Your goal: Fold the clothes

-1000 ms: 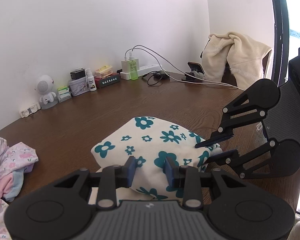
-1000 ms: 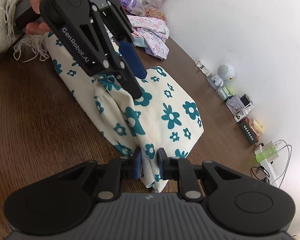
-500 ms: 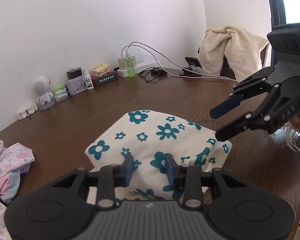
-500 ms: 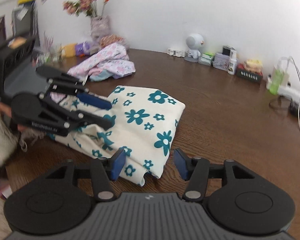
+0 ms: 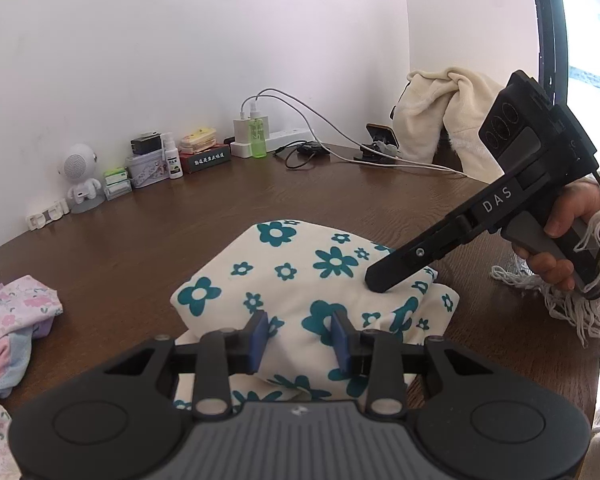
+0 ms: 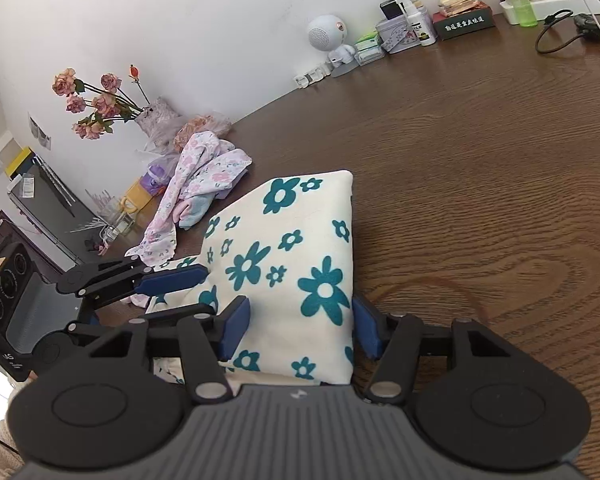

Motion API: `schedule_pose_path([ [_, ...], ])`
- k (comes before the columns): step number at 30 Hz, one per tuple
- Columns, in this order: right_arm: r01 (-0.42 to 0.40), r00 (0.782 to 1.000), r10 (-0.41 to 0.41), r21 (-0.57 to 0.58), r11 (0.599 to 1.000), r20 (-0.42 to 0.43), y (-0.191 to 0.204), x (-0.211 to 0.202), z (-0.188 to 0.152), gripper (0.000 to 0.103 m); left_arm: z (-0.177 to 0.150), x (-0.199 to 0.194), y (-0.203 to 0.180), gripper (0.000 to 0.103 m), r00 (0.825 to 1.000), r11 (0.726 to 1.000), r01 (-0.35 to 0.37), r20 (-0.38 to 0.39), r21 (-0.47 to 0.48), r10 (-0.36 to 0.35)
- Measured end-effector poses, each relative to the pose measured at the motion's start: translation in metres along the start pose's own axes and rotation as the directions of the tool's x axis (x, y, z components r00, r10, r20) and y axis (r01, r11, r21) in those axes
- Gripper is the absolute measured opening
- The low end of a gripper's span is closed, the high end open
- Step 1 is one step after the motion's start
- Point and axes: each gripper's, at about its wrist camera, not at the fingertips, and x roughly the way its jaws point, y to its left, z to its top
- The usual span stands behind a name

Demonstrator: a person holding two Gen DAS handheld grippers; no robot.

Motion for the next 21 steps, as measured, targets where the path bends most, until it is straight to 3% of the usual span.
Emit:
schedule_pose_path([
  [3,-0.037,0.999,0.037,0.052,0.998,0.004,-0.002,0.002,-0.002,0.053,-0.003,-0.002,0.007,0.033,1.000,0.999,0.018,0.011,-0.030,-0.018],
  [6,-0.070,0.998,0.070,0.119,0.990,0.008,-0.005,0.005,-0.007,0.037,-0.004,-0.003,0.011,0.033,1.000,0.999,0.022,0.015,-0.045,-0.021],
  [8,-0.086,0.996,0.082,0.128,0.988,0.041,-0.004,0.001,-0.008,0.021,-0.004,-0.004,0.012,0.033,1.000,0.998,0.026,0.016,-0.053,-0.025],
  [10,-0.080,0.995,0.073,0.096,0.992,0.065,0.004,-0.006,-0.006,0.017,-0.002,-0.003,0.009,0.033,0.999,0.998,0.033,0.015,-0.056,-0.032],
  [17,0.081,0.995,-0.076,-0.090,0.993,0.062,0.027,-0.034,0.009,0.017,0.011,0.007,-0.018,0.034,0.997,0.996,0.081,0.010,-0.026,-0.081],
  [21,0.237,0.971,-0.228,-0.290,0.927,0.065,0.053,-0.057,0.017,0.016,0.018,0.013,-0.034,0.035,0.994,0.994,0.109,0.002,0.003,-0.109],
])
